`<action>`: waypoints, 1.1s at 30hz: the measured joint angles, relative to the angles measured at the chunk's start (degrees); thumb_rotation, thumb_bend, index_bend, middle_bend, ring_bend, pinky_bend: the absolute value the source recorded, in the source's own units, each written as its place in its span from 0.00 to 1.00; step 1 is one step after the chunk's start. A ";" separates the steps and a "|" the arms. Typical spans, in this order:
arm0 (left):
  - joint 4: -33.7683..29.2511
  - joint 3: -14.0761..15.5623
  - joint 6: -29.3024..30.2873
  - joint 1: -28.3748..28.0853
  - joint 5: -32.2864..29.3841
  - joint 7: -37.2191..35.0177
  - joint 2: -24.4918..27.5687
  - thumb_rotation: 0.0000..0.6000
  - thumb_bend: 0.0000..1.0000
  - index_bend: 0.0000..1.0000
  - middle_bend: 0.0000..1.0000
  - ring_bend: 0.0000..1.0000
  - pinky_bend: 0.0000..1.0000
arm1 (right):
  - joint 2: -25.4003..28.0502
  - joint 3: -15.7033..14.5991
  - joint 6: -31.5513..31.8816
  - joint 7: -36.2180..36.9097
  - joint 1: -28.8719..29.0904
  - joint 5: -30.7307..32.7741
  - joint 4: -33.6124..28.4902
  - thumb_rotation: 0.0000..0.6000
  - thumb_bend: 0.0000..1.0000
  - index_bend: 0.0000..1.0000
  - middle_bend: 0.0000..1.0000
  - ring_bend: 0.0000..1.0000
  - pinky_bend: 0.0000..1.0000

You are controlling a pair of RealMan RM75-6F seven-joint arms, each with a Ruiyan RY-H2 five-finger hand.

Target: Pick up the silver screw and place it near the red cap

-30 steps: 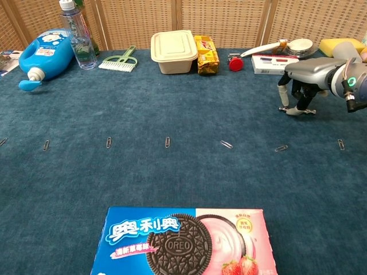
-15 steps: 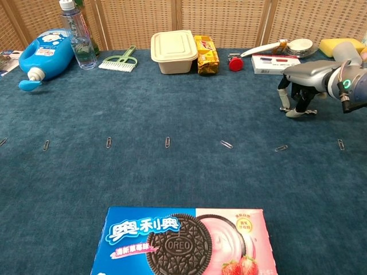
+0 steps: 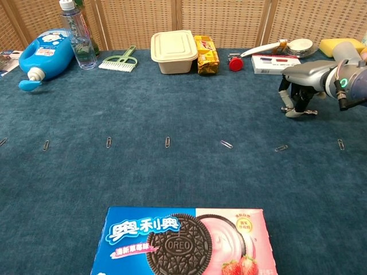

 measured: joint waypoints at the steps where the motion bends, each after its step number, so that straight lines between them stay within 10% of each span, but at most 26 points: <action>1: 0.02 0.02 0.00 0.00 0.02 -0.02 -0.01 1.00 0.42 0.02 0.18 0.10 0.18 | 0.12 0.03 0.13 -0.05 0.01 0.12 -0.22 1.00 0.38 0.68 0.91 0.96 0.81; 33: -0.31 0.26 1.07 0.35 1.06 -0.25 0.35 1.00 0.42 0.02 0.18 0.10 0.18 | 13.61 5.18 2.00 20.83 -5.36 -8.23 -24.06 1.00 0.42 0.70 0.93 0.96 0.81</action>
